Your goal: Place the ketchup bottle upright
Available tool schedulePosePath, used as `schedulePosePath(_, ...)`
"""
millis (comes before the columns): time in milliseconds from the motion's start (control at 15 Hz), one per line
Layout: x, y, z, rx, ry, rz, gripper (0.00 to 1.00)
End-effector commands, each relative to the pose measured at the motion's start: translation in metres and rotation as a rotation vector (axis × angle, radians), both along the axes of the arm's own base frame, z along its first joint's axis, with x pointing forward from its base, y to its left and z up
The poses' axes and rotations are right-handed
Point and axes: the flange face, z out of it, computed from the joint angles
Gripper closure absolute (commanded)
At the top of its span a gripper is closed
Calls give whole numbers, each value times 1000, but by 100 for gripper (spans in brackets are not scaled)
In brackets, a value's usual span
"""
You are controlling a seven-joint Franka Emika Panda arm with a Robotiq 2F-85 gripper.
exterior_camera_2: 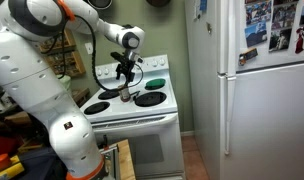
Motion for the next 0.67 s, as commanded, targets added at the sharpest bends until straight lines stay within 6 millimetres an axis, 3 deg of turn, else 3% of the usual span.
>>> schedulePosePath(0, 18, 29, -15, -48, 55, -111, 0)
schedulePosePath(333, 44, 50, -29, -140, 152, -235, 0)
schedulePosePath(600, 54, 73, -49, -196, 201, -272, 0)
